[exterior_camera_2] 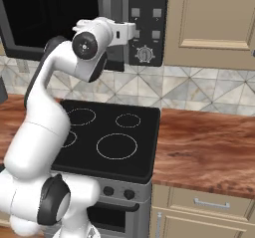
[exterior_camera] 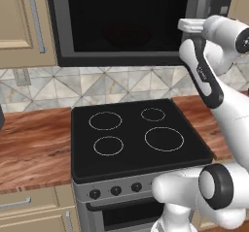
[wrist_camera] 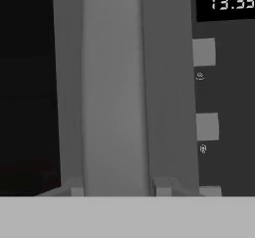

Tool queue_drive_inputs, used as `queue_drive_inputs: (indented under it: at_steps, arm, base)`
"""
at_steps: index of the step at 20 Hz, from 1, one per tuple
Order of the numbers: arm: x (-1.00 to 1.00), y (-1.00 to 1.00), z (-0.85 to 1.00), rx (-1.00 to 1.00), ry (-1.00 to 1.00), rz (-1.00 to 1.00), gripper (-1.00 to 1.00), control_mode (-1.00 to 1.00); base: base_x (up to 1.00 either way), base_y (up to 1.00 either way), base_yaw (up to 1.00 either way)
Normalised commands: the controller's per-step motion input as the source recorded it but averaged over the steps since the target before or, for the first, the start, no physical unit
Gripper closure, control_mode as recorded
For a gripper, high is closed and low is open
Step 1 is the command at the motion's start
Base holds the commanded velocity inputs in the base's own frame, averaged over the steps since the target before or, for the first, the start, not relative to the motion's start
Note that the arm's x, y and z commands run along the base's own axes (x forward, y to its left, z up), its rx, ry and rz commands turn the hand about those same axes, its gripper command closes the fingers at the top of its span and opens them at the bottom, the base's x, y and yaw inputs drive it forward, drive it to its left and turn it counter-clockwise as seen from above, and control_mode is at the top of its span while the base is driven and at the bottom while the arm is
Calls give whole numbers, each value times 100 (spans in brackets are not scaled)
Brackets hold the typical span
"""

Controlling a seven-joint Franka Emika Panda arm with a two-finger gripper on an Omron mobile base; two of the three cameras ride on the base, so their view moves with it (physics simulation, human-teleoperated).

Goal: The microwave is finished heating the fish and avocado. Take the bowl containing the food and place it on the dining counter.

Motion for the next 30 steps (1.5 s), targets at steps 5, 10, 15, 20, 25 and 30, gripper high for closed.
queue_drive_inputs:
  at_steps: [5, 10, 15, 20, 25, 30]
  arm:
    - [-100, 17, 86, 0, -3, 0, 100, -100]
    - [-100, 27, 89, 0, 0, 0, 100, -100]
    - [-100, 37, 42, -1, -12, 0, 100, -100]
    - [-100, 43, -19, -6, -31, 8, -100, -100]
    - [-100, 2, -65, -1, -33, 5, -100, -100]
    - [-98, -71, -48, 9, -25, 3, -100, -100]
  base:
    - [0, 0, 0]
    - [0, 0, 0]
    - [0, 0, 0]
    - [0, 0, 0]
    - [0, 0, 0]
    - [0, 0, 0]
